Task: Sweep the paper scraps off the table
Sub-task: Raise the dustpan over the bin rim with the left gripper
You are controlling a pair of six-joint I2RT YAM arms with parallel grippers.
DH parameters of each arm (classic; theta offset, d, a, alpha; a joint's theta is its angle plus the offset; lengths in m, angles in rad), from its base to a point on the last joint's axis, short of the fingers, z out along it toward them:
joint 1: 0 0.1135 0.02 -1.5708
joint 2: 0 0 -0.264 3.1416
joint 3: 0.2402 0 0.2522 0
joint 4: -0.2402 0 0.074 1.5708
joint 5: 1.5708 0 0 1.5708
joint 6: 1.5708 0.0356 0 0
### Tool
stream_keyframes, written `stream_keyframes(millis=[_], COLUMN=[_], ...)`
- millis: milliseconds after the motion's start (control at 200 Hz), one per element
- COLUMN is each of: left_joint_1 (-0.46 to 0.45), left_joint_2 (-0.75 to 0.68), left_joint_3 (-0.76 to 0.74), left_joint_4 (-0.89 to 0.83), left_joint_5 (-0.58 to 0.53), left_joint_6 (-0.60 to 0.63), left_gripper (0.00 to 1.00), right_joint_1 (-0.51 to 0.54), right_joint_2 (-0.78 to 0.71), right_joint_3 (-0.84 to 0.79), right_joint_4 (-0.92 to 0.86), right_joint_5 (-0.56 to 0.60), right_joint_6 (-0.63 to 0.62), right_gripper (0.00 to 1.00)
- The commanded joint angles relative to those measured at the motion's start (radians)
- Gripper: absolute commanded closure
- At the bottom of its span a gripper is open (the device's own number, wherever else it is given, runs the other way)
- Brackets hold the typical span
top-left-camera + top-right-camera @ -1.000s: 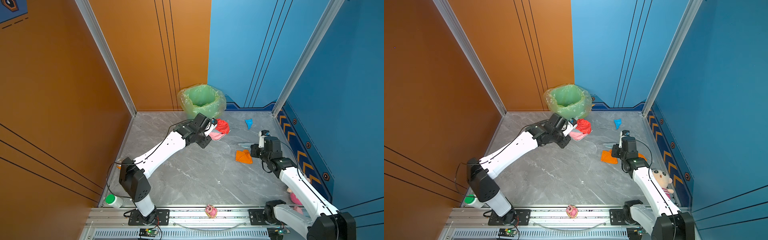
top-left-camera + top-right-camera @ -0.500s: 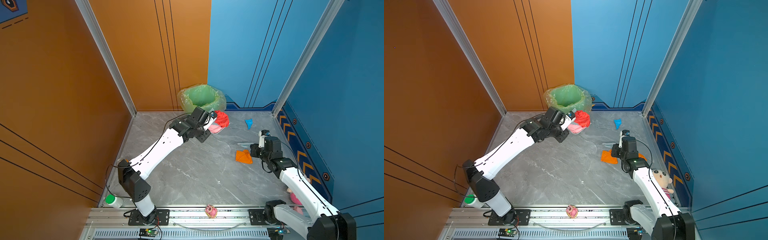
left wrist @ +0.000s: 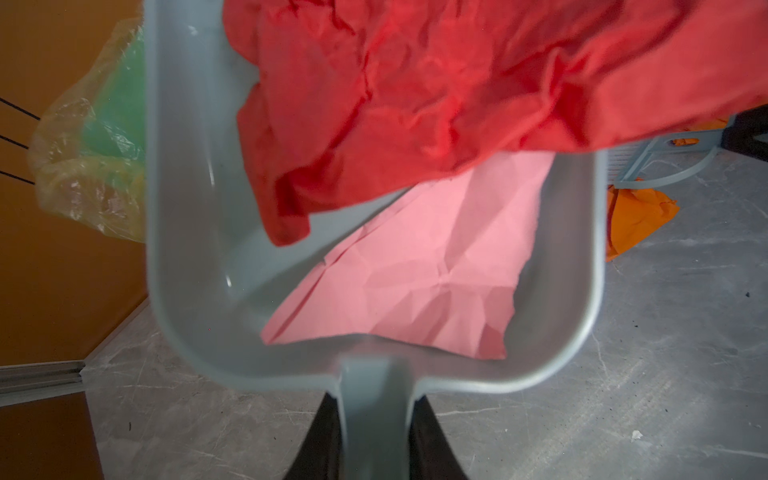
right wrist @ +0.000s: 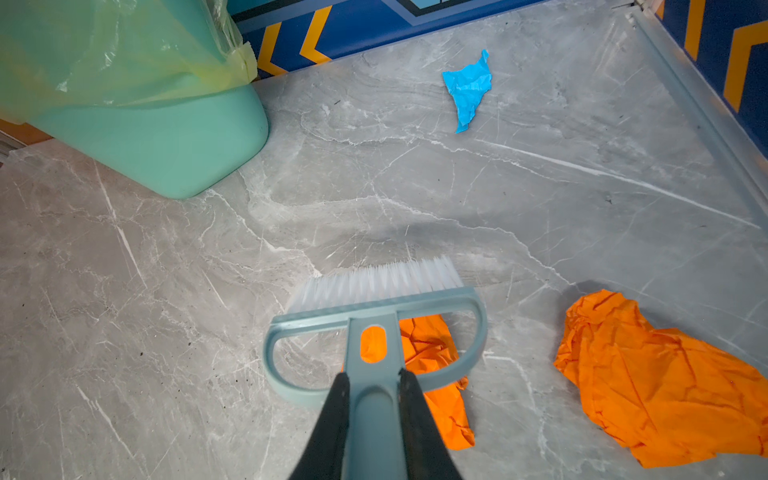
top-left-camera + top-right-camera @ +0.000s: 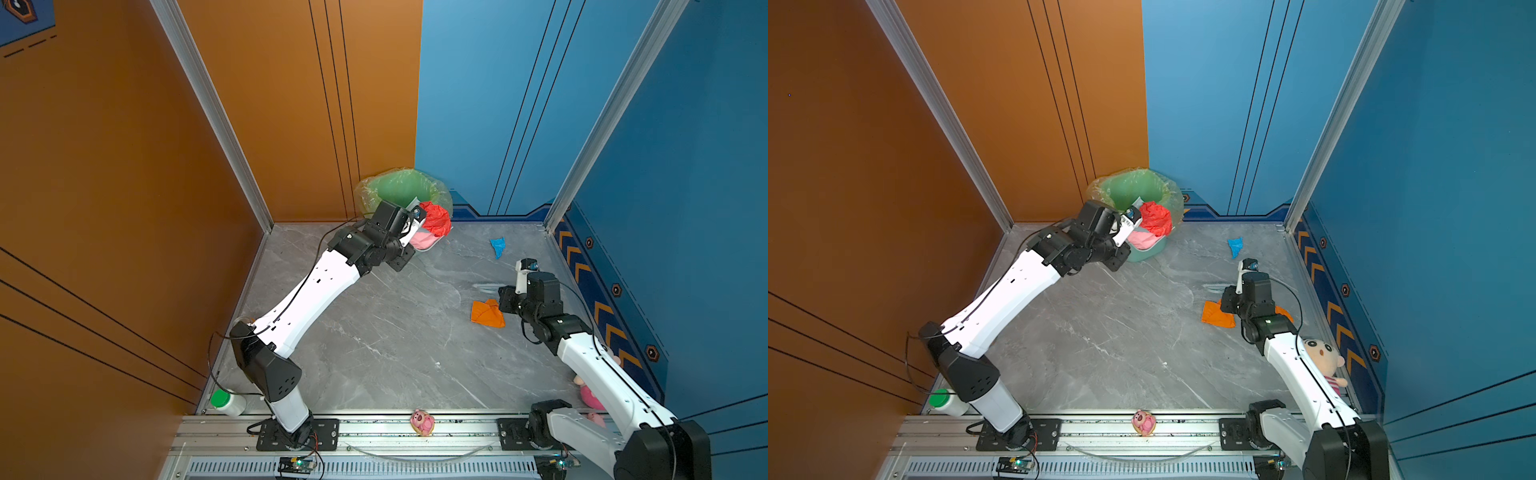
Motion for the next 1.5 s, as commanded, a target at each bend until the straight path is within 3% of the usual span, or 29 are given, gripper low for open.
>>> stream_keyframes(millis=[0,426,1051,1277,1497], left_joint_1=[0.032,0.131,0.199,0.22,0.257], left_joint_2=[0.03,0.099,0.35,0.418,0.436], left_joint_3=[0.048,0.143,0.478,0.592,0.613], left_joint_4=[-0.012,-0.024,-0.121,-0.149,-0.152], left_joint_5=[-0.024,-0.032,-0.075,-0.137,-0.213], left_joint_6=[0.02,0.032,0.012,0.032,0.042], left_gripper=[1.0,1.0,1.0,1.0,1.0], right_joint_1=[0.009,0.015,0.02,0.02,0.019], right_joint_2=[0.012,0.034,0.074,0.082,0.072], right_joint_3=[0.007,0.01,0.029,0.03,0.038], right_joint_4=[0.023,0.027,0.024,0.024,0.018], right_joint_5=[-0.01,-0.008,-0.027,-0.046,-0.082], right_joint_6=[0.016,0.017,0.008,0.006,0.013], right_gripper=[1.0,1.0,1.0,1.0,1.0])
